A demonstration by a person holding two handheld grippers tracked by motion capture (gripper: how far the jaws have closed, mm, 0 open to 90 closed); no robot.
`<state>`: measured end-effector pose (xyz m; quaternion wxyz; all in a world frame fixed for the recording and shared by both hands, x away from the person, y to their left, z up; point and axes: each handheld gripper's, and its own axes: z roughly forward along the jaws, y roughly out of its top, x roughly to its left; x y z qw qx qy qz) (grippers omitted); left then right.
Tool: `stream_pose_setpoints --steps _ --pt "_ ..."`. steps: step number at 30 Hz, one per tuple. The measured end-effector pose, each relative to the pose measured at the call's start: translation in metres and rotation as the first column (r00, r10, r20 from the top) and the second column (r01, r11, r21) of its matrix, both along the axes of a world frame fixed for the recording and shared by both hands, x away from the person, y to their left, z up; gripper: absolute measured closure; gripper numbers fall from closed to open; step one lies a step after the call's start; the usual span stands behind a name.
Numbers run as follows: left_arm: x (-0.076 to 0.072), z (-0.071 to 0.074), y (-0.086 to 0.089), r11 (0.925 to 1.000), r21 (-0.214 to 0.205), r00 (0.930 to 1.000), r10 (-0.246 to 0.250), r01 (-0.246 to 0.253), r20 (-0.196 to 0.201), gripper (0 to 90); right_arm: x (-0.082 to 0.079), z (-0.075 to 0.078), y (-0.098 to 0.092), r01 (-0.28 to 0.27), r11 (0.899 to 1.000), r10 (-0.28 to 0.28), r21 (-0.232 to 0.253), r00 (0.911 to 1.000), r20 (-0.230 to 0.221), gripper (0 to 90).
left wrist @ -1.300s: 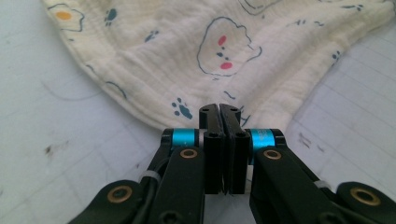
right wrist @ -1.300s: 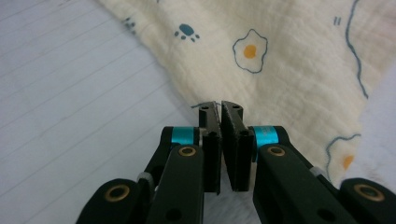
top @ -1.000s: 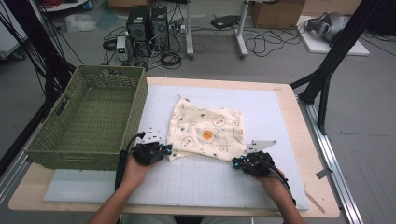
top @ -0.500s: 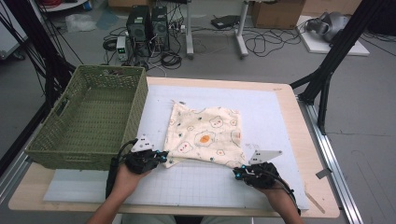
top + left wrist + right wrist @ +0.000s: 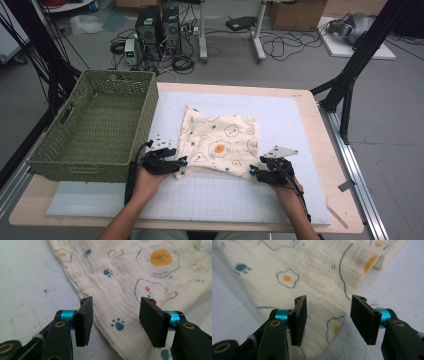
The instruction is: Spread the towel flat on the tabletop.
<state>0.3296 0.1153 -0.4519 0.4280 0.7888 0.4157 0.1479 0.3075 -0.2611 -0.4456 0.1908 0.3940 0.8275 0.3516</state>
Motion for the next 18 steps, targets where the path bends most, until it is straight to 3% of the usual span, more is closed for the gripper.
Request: stream_pose_setpoints --steps 2,3,4,5,6,7,10,12,15,18 --pt "0.002 0.001 -0.003 0.9999 0.015 0.9999 0.008 -0.008 0.012 46.3 0.004 -0.002 -0.001 -0.003 1.0 0.003 0.019 1.0 -0.003 46.3" --pt "0.003 0.001 -0.004 0.9995 0.032 0.9999 -0.001 0.001 0.01 54.4 0.005 -0.003 -0.001 -0.013 0.999 0.014 0.046 0.9997 -0.021 55.3" --pt "0.003 0.001 -0.005 0.9986 0.053 0.9996 0.003 -0.004 0.027 54.4 0.005 -0.003 -0.001 -0.013 0.999 0.014 0.046 0.9997 -0.021 55.3" --pt "0.005 0.002 -0.005 0.9955 0.093 0.998 -0.024 0.018 0.059 78.5 0.005 -0.002 -0.001 -0.02 0.998 0.022 0.064 0.9993 -0.032 78.4" --pt "0.005 0.002 -0.005 0.9955 0.093 0.998 -0.024 0.018 0.059 86.4 0.005 -0.002 -0.001 -0.02 0.998 0.022 0.064 0.9993 -0.032 78.4" --pt "0.008 0.001 -0.005 0.997 0.075 0.9987 -0.021 0.017 0.047 86.4 0.006 -0.001 0.0 -0.04 0.997 0.043 0.067 0.9983 -0.039 84.3" --pt "0.016 0.004 -0.004 0.9973 0.073 0.9992 0.009 -0.012 0.039 87.6 0.009 0.001 0.003 -0.038 0.998 0.04 0.047 0.9982 -0.044 86.2" --pt "0.024 0.004 -0.003 0.9971 0.055 0.9978 0.051 -0.053 0.043 87.6 0.016 0.0 0.001 0.006 1.0 -0.005 0.03 0.9999 -0.013 86.2" --pt "0.034 0.006 -0.004 0.9957 0.047 0.9958 0.078 -0.08 0.049 87.6 0.02 -0.001 0.0 0.025 0.999 -0.025 0.022 0.9997 0.009 86.1" --pt "0.046 0.006 -0.007 0.993 0.042 0.9926 0.108 -0.11 0.057 87.6 0.027 -0.001 0.001 0.075 0.997 -0.074 -0.004 0.9955 0.059 86.0"
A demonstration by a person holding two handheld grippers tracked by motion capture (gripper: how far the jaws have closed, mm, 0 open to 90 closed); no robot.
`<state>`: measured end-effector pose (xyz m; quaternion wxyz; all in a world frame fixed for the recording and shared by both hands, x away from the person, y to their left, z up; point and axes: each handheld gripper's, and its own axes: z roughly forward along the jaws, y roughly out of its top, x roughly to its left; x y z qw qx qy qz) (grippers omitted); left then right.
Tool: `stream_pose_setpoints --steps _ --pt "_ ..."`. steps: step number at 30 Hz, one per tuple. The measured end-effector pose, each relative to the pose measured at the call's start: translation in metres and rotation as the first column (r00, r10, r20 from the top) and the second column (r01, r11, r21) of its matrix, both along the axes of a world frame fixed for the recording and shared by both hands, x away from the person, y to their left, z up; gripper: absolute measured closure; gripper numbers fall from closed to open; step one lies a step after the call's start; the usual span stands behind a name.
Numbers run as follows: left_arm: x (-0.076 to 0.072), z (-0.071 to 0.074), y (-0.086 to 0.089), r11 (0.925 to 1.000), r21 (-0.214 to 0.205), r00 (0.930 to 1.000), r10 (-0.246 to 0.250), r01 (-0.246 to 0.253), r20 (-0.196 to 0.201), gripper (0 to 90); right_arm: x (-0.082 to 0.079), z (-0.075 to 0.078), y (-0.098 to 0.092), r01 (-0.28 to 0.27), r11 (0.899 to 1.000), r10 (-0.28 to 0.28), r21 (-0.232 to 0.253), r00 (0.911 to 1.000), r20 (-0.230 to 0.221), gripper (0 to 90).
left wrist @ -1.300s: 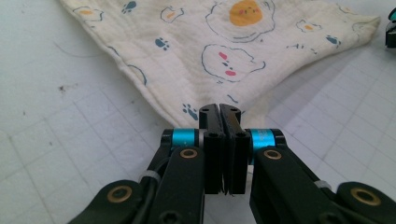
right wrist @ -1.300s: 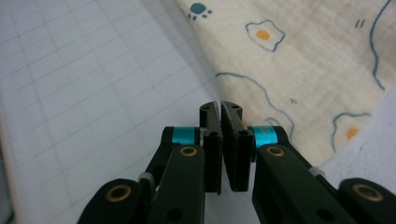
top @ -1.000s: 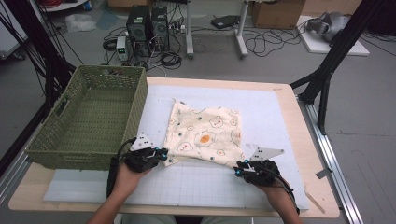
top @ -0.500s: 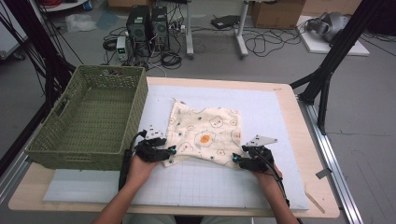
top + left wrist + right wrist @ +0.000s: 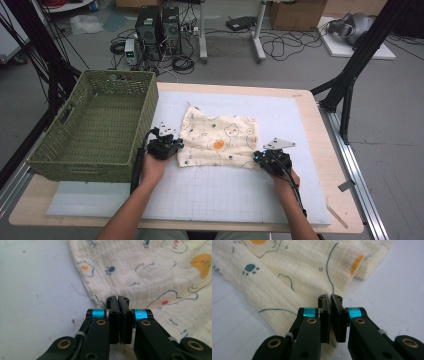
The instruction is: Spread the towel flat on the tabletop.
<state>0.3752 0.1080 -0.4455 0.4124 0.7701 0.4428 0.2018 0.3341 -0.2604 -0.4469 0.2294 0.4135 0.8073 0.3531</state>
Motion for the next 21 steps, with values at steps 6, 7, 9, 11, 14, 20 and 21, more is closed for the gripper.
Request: stream_pose_setpoints --steps 6,7,9,11,14,20,21 --pt "0.003 0.0 0.0 0.9992 -0.037 0.9999 -0.011 0.011 -0.006 67.8 0.004 -0.001 -0.003 0.048 0.999 -0.048 0.018 0.9988 0.007 64.7" --pt "0.0 0.002 0.002 0.9989 -0.041 0.9997 -0.023 0.023 -0.003 64.6 0.003 0.001 -0.005 0.046 0.999 -0.046 0.029 0.9989 0.012 62.7" --pt "-0.005 0.007 0.006 0.9979 -0.057 0.9995 -0.03 0.03 0.007 60.2 0.001 0.007 -0.012 0.05 0.996 -0.051 0.076 0.9984 0.024 58.5" --pt "-0.011 0.01 0.007 0.9965 -0.07 0.9989 -0.045 0.046 0.008 55.8 -0.003 0.012 -0.021 0.04 0.993 -0.042 0.11 0.999 0.018 54.7" --pt "-0.022 0.012 0.006 0.9923 -0.066 0.9945 -0.105 0.105 0.007 56.0 -0.011 0.015 -0.025 0.012 0.994 -0.012 0.112 0.9999 0.006 53.8" --pt "-0.041 0.012 0.013 0.9927 -0.047 0.9929 -0.109 0.112 0.047 56.5 -0.028 0.009 -0.026 -0.053 0.995 0.055 0.082 0.9984 -0.017 59.3" --pt "-0.044 0.011 0.014 0.9927 -0.046 0.9928 -0.109 0.111 0.051 56.5 -0.028 0.009 -0.026 -0.053 0.995 0.055 0.082 0.9984 -0.017 59.3"
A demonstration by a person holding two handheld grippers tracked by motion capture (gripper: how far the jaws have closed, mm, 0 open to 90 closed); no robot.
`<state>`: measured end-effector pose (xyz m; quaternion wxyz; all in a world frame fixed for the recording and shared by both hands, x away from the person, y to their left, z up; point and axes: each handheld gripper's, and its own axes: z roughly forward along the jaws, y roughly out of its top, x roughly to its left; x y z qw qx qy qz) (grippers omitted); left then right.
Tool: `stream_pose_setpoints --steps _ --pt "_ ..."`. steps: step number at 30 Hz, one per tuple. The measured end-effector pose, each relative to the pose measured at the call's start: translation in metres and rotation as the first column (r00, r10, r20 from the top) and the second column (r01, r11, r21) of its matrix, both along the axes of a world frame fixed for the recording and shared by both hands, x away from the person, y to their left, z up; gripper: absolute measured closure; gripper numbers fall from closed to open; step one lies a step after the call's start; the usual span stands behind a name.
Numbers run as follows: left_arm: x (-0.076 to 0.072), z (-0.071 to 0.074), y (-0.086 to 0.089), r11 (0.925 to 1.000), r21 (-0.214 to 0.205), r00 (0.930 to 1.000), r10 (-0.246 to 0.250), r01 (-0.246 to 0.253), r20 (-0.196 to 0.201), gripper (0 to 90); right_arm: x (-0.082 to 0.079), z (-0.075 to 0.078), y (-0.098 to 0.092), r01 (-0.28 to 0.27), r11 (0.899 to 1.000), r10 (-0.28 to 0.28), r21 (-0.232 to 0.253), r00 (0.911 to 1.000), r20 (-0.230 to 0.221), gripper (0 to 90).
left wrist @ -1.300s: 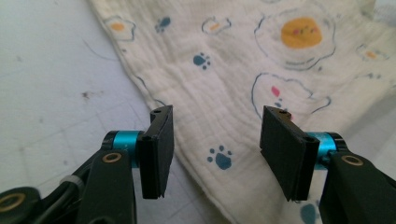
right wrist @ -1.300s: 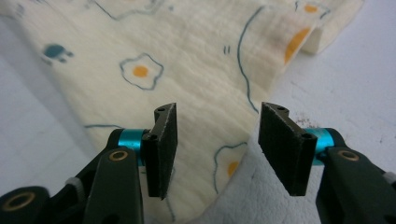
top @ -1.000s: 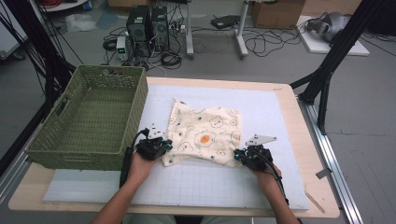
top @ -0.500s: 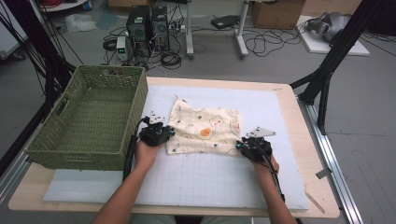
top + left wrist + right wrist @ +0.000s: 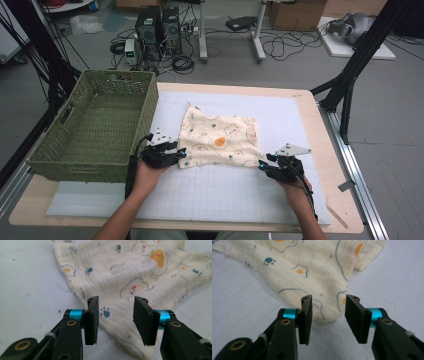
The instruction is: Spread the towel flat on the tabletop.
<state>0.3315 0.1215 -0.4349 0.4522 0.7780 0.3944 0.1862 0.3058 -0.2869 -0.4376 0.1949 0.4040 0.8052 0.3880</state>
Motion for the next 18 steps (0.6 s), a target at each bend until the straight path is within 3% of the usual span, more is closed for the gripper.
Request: stream_pose_setpoints --steps 4,5,6,8,9,10,11,12,13,14,18 --pt "-0.009 -0.013 0.0 0.9998 -0.01 0.9987 -0.017 0.017 -0.048 61.0 -0.001 -0.008 0.008 -0.022 1.0 0.022 0.009 0.9992 -0.032 61.8" --pt "-0.01 -0.016 -0.002 0.9997 -0.009 0.9976 -0.025 0.024 -0.065 61.1 -0.002 -0.013 0.014 -0.019 0.999 0.018 -0.027 0.9997 -0.018 62.9" --pt "-0.011 -0.016 -0.005 0.9994 0.018 0.9978 -0.028 0.029 -0.061 60.2 -0.003 -0.013 0.016 -0.001 1.0 0.0 -0.03 0.9999 -0.014 65.0" --pt "-0.011 -0.016 -0.009 0.9995 0.011 0.9962 -0.028 0.029 -0.083 59.8 -0.004 -0.013 0.016 0.014 1.0 -0.015 -0.025 0.9997 -0.018 67.4" --pt "-0.011 -0.017 -0.01 0.9993 0.02 0.9957 -0.029 0.031 -0.088 56.7 -0.005 -0.013 0.016 0.023 0.999 -0.023 -0.03 0.9996 -0.013 71.2" --pt "-0.013 -0.017 -0.015 0.9971 0.07 0.9968 -0.025 0.03 -0.076 56.7 -0.006 -0.014 0.016 0.025 0.999 -0.025 -0.038 0.9997 -0.005 75.4" --pt "-0.014 -0.017 -0.016 0.9961 0.086 0.9976 -0.018 0.023 -0.066 58.0 -0.008 -0.014 0.018 0.028 0.998 -0.027 -0.055 0.9996 0.006 78.7" --pt "-0.014 -0.016 -0.016 0.9957 0.092 0.9982 -0.001 0.006 -0.059 67.2 -0.011 -0.013 0.021 0.03 0.997 -0.03 -0.075 0.9995 0.013 84.0" --pt "-0.014 -0.016 -0.016 0.9957 0.092 0.9982 -0.001 0.006 -0.059 82.4 -0.011 -0.013 0.021 0.03 0.997 -0.03 -0.075 0.9995 0.013 84.0" --pt "-0.015 -0.016 -0.015 0.9971 0.072 0.9973 -0.018 0.023 -0.072 86.5 -0.014 -0.011 0.022 0.029 0.996 -0.029 -0.088 0.9996 0.004 85.4" --pt "-0.025 -0.014 -0.007 0.998 0.053 0.9944 -0.03 0.035 -0.101 87.1 -0.023 -0.007 0.021 -0.007 0.996 0.005 -0.085 0.9996 -0.028 85.5"
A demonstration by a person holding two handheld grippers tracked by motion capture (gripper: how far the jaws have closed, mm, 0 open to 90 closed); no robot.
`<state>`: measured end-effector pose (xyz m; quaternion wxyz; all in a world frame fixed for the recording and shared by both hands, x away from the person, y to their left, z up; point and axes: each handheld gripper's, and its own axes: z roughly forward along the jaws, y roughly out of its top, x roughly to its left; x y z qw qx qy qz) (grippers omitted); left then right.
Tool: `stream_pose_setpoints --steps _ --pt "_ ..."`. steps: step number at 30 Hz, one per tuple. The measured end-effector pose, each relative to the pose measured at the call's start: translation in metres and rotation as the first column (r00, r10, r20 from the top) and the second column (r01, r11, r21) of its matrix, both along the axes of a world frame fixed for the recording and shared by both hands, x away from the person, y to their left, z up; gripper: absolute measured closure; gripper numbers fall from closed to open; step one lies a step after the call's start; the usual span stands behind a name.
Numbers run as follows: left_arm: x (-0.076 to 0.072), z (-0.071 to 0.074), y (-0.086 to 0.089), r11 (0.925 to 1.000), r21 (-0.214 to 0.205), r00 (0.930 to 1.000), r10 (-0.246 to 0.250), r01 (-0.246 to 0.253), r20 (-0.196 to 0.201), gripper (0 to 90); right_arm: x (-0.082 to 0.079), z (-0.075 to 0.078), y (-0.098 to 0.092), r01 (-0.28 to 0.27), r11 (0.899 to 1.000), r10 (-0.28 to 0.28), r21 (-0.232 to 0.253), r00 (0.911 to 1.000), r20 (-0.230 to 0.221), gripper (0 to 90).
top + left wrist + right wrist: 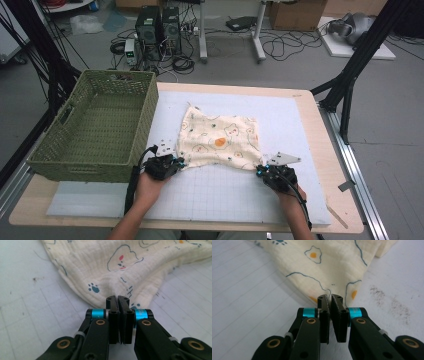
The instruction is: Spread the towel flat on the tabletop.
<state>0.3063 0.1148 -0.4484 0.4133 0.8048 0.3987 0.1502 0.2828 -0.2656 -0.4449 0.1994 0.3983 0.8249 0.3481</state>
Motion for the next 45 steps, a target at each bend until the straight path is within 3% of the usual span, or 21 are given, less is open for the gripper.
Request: stream_pose_setpoints --steps 1,3,6,14,17,23,29,30,31,32,34,35,36,40,43,45 --pt "-0.004 0.001 0.004 1.0 -0.004 1.0 -0.009 0.009 0.0 87.1 -0.007 0.002 -0.001 -0.034 0.999 0.034 -0.002 0.9994 -0.007 85.5" --pt "-0.013 0.005 0.018 0.9973 -0.065 0.9994 -0.033 0.032 -0.013 87.0 -0.013 0.006 -0.003 -0.058 0.998 0.058 0.004 0.9983 -0.003 85.4" --pt "-0.021 0.009 0.028 0.9948 -0.084 0.9983 -0.059 0.058 -0.005 86.8 -0.019 0.01 -0.003 -0.075 0.997 0.075 0.035 0.9972 -0.007 85.3" --pt "-0.036 0.015 0.035 0.9874 -0.117 0.994 -0.109 0.107 -0.012 86.6 -0.044 0.015 -0.004 -0.109 0.994 0.109 0.026 0.994 -0.01 85.2" --pt "-0.042 0.014 0.036 0.9847 -0.12 0.9914 -0.129 0.126 -0.021 86.5 -0.051 0.016 -0.006 -0.113 0.993 0.113 0.026 0.9936 -0.007 85.1" --pt "-0.055 0.009 0.035 0.9848 -0.08 0.9861 -0.158 0.154 -0.049 86.4 -0.072 0.015 -0.009 -0.145 0.989 0.146 0.025 0.989 -0.027 85.0" --pt "-0.062 0.008 0.037 0.9836 -0.077 0.9837 -0.168 0.164 -0.063 84.8 -0.076 0.012 -0.007 -0.158 0.987 0.158 0.018 0.9858 -0.057 84.0" --pt "-0.061 0.008 0.038 0.9839 -0.08 0.9843 -0.165 0.16 -0.063 84.8 -0.076 0.012 -0.007 -0.158 0.987 0.158 0.018 0.9858 -0.057 84.0" --pt "-0.061 0.008 0.038 0.9853 -0.081 0.9859 -0.155 0.15 -0.062 78.8 -0.075 0.012 -0.007 -0.16 0.987 0.16 0.015 0.9854 -0.057 81.5" --pt "-0.059 0.009 0.038 0.9884 -0.092 0.9904 -0.126 0.12 -0.057 60.4 -0.073 0.013 -0.007 -0.142 0.989 0.144 0.037 0.9887 -0.042 69.8" --pt "-0.055 0.011 0.039 0.9894 -0.107 0.9939 -0.103 0.098 -0.04 55.4 -0.07 0.016 -0.009 -0.112 0.991 0.114 0.079 0.9933 -0.02 63.1" --pt "-0.052 0.013 0.039 0.9897 -0.113 0.9951 -0.093 0.088 -0.034 55.4 -0.07 0.016 -0.009 -0.112 0.991 0.114 0.079 0.9933 -0.02 63.1" --pt "-0.048 0.015 0.039 0.9895 -0.119 0.996 -0.086 0.082 -0.026 54.7 -0.065 0.019 -0.012 -0.071 0.992 0.071 0.107 0.9975 0.001 62.3" --pt "-0.028 0.015 0.034 0.991 -0.131 0.9996 -0.028 0.027 -0.008 54.6 -0.056 0.019 -0.013 -0.018 0.996 0.017 0.093 0.9997 0.017 62.8" --pt "-0.008 0.007 0.026 0.9944 -0.104 0.9996 0.015 -0.018 -0.025 55.0 -0.042 0.014 -0.013 0.036 0.996 -0.037 0.08 0.9993 0.006 63.5" --pt "0.0 0.002 0.02 0.9963 -0.076 0.9988 0.038 -0.04 -0.029 57.6 -0.028 0.008 -0.01 0.07 0.993 -0.068 0.091 0.9973 -0.026 65.5"
